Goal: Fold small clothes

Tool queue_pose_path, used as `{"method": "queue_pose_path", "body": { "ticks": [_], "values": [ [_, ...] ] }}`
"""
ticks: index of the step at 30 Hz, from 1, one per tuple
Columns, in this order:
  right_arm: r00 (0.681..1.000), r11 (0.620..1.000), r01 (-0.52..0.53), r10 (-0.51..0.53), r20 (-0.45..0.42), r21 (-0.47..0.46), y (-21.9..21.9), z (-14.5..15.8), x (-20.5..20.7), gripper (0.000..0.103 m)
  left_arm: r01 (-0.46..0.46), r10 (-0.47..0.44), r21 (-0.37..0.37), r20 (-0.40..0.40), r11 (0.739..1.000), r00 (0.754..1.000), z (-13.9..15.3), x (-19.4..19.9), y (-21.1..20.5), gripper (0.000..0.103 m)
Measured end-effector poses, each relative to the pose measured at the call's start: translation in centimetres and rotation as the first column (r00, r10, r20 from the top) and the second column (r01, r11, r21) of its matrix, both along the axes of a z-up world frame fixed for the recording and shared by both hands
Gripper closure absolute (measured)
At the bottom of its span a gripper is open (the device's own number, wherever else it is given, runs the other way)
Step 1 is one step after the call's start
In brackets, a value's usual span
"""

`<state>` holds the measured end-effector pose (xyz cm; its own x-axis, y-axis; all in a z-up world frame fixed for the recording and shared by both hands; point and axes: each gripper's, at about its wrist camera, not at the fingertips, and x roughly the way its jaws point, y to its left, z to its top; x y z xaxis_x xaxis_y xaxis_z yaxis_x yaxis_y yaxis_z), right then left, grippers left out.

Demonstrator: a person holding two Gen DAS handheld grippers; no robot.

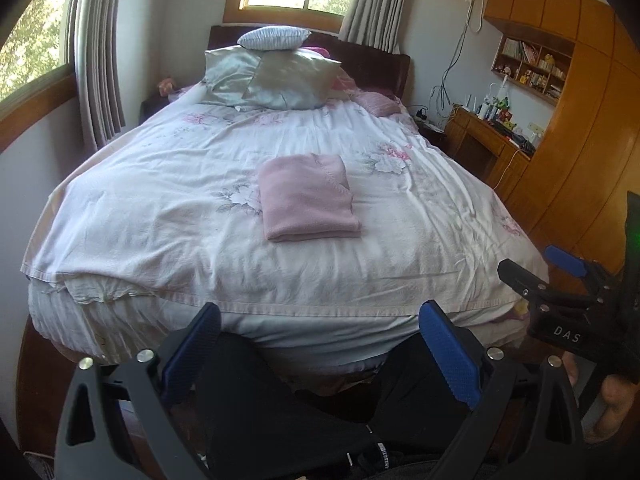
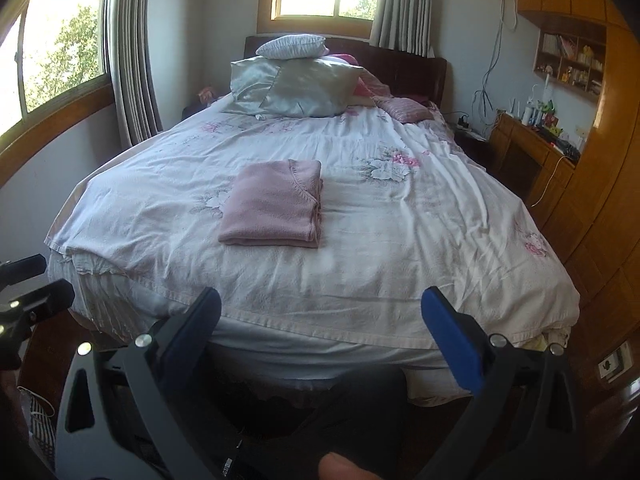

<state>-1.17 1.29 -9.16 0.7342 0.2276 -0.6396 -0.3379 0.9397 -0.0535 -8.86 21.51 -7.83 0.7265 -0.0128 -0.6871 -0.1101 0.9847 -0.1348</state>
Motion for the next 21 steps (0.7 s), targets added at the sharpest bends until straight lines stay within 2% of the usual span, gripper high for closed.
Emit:
{"method": "queue_pose_path", "body": {
  "ticks": [4, 8, 21],
  "values": [
    [1.0, 1.0, 0.001, -0.001, -0.004, -0.018, 0.2, 0.0, -1.6, 0.003, -0.016, 0.016, 0.0, -0.025, 1.0, 1.0, -0.4, -0.8, -0.4, 0.004],
    [1.0, 1.0, -0.018, 0.018, -0.02, -0.007, 0.1, 0.0, -2.9, 0.003, -0.022, 0.022, 0.004, -0.004, 1.0, 1.0, -0.3, -2.1, -0.7, 0.004],
    [0.999, 0.999, -0.034, 0.034, -0.008, -0.006, 0.4, 0.1, -3.6, 0.003, -0.042, 0.042, -0.01, -0.026, 0.999, 0.999, -1.5, -2.2, 0.0, 0.004]
  ]
}}
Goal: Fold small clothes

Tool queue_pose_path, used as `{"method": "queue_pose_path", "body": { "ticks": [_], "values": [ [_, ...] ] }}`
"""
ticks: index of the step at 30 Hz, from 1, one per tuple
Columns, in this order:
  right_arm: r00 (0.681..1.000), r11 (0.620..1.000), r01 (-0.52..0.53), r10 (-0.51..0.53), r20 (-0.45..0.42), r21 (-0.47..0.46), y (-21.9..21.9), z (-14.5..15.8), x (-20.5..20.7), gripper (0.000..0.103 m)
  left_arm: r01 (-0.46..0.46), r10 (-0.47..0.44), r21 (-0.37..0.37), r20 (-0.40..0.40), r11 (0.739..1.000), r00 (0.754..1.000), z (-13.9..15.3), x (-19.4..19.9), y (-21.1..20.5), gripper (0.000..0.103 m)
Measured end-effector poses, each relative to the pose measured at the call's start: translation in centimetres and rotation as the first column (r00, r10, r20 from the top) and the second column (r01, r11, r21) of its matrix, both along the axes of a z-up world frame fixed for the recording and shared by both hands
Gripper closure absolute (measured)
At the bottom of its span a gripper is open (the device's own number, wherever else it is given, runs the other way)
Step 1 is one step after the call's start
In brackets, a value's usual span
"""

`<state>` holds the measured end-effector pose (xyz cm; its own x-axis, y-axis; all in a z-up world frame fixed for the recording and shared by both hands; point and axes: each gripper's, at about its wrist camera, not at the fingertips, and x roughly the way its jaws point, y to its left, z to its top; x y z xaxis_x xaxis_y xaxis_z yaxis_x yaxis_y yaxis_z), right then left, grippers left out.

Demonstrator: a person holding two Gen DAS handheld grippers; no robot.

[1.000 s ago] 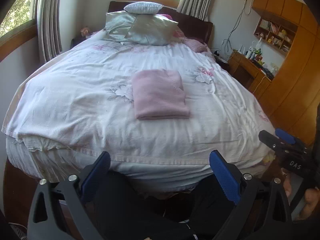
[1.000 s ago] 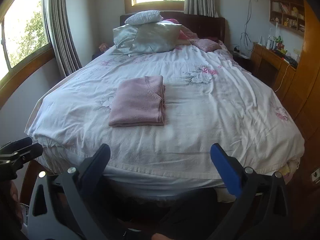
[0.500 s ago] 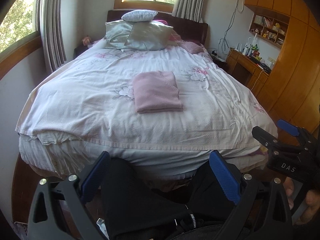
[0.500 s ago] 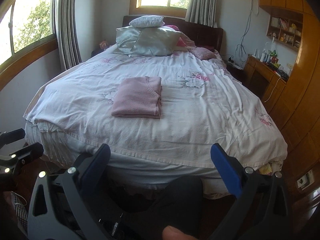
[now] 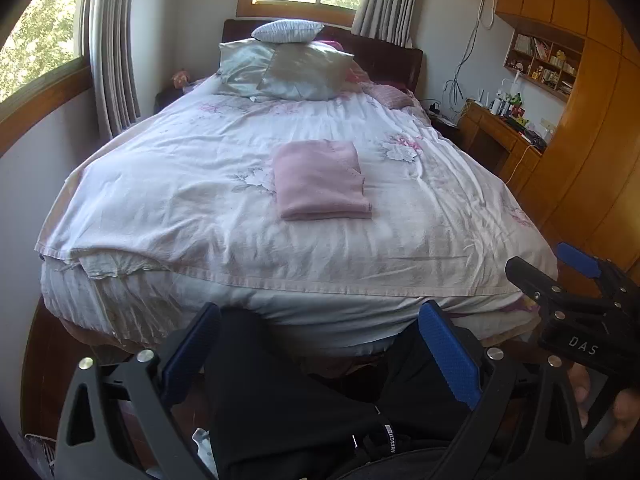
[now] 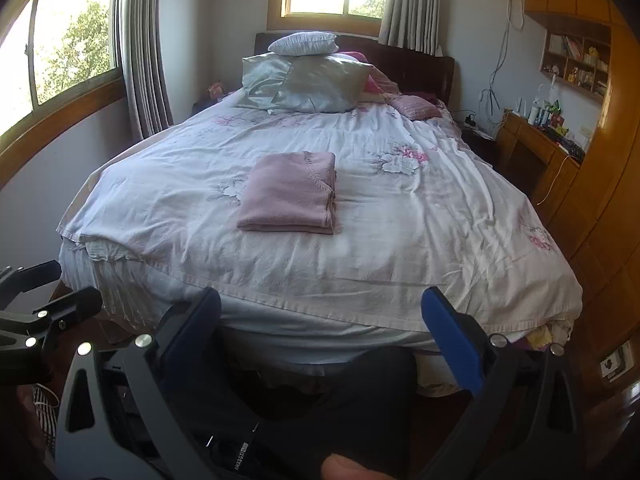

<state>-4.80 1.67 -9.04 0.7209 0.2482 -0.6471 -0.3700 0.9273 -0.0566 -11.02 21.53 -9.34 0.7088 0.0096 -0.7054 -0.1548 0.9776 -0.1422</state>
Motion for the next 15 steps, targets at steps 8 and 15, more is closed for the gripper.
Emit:
{"method": "queue_pose_path", "body": {
  "ticks": [8, 15],
  "values": [
    [1.0, 1.0, -0.003, 0.003, 0.001, 0.001, 0.0, 0.3, 0.6, 0.003, 0.006, -0.007, -0.01, -0.006, 1.0, 1.0, -0.2, 0.6, 0.1, 0.004],
    [1.0, 1.0, -0.002, 0.002, 0.006, 0.009, 0.2, 0.4, 1.3, 0.003, 0.002, -0.002, -0.01, -0.003, 1.0, 1.0, -0.1, 1.1, 0.3, 0.004]
  ]
}}
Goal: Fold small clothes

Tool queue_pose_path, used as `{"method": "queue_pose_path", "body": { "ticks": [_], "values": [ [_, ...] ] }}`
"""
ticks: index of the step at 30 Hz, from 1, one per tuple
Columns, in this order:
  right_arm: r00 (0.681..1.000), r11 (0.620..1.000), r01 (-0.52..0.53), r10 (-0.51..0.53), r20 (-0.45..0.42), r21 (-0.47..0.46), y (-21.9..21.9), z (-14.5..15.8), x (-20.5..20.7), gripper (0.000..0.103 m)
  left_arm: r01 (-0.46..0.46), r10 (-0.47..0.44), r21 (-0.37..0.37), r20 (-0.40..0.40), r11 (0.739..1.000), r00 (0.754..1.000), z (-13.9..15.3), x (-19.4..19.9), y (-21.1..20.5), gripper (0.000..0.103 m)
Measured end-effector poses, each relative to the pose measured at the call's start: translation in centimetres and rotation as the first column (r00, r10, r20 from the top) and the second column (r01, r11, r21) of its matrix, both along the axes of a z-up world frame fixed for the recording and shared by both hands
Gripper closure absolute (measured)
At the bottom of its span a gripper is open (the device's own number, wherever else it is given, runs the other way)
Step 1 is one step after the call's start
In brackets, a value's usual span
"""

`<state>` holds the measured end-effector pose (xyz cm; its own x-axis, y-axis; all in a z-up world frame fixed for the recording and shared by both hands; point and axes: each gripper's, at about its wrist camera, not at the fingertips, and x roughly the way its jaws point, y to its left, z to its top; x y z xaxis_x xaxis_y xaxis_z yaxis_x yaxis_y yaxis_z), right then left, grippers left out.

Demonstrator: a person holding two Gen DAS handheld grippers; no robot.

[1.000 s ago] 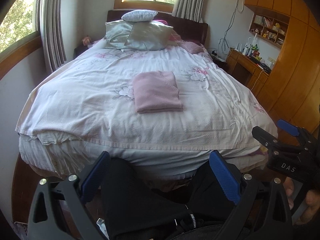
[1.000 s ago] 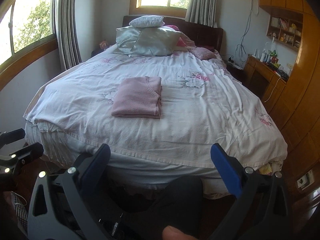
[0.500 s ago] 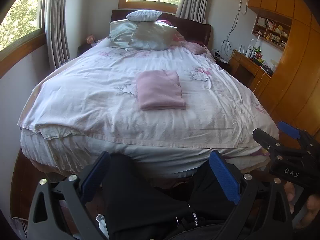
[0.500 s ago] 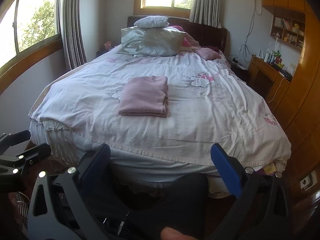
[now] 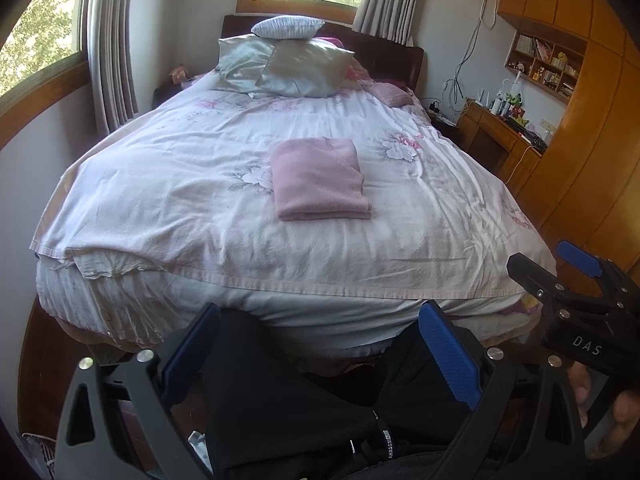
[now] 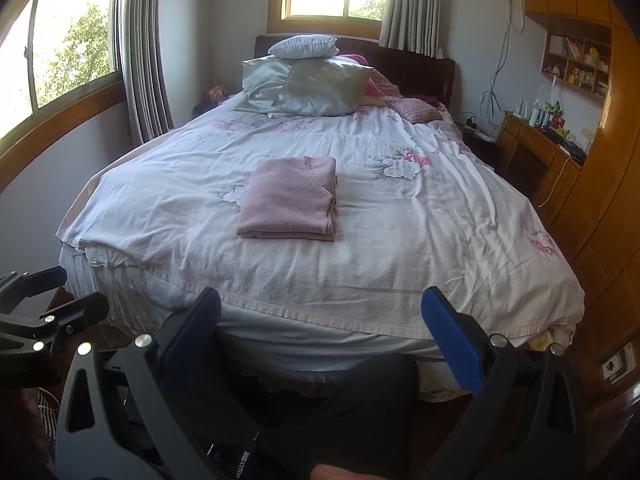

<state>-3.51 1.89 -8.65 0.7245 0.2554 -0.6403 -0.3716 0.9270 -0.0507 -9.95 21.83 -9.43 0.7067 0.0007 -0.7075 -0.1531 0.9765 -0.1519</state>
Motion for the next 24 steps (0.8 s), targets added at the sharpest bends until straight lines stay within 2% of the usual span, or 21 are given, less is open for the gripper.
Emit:
{"method": "queue_pose_path", "body": {
  "ticks": [24],
  "values": [
    [1.0, 1.0, -0.003, 0.003, -0.001, 0.015, 0.53, -0.24, 0.73, 0.003, -0.009, 0.009, -0.002, 0.008, 1.0, 1.0, -0.16, 1.06, 0.38, 0.004]
  ]
}}
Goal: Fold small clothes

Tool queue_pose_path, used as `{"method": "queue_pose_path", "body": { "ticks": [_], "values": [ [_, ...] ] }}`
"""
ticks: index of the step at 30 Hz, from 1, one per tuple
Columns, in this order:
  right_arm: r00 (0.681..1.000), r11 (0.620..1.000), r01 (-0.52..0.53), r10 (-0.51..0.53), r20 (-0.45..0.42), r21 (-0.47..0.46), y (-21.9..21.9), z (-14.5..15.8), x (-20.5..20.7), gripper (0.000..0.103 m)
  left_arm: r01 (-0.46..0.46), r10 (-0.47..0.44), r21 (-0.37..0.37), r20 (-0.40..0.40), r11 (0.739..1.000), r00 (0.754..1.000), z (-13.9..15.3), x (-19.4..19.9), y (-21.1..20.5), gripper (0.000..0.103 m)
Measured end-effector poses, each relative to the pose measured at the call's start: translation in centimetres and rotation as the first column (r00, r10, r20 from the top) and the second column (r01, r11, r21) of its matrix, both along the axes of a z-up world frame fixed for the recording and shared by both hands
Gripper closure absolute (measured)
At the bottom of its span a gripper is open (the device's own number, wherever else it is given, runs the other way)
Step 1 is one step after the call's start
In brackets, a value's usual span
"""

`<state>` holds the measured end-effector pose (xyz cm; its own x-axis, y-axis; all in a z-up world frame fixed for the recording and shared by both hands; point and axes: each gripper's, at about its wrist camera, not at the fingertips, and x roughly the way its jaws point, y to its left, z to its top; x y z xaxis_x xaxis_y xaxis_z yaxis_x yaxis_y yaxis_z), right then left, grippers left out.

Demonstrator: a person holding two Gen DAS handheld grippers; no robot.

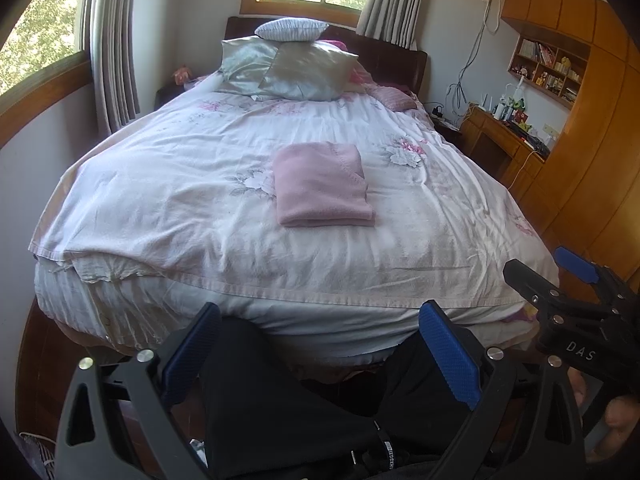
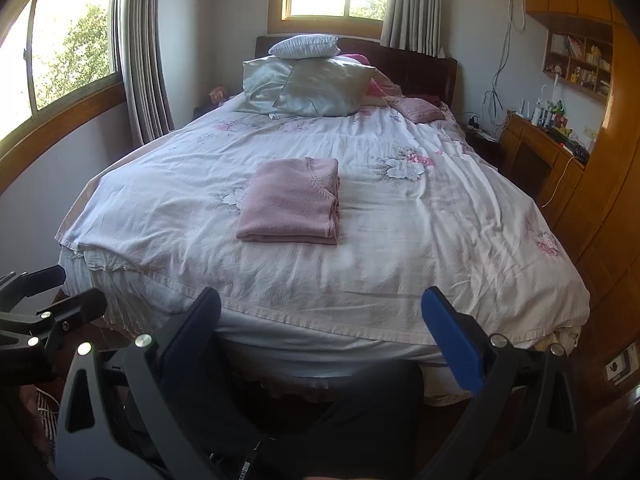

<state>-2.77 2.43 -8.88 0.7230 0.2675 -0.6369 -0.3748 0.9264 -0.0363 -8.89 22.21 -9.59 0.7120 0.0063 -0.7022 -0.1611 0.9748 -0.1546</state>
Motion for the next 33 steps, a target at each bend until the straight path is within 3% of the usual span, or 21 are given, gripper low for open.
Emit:
{"method": "queue_pose_path", "body": {
  "ticks": [33],
  "values": [
    [1.0, 1.0, 0.003, -0.003, -0.014, 0.006, -0.3, -0.8, 1.3, 0.003, 0.025, -0.025, 0.019, -0.025, 1.0, 0.999, -1.0, 1.7, -0.7, 0.004]
  ]
}}
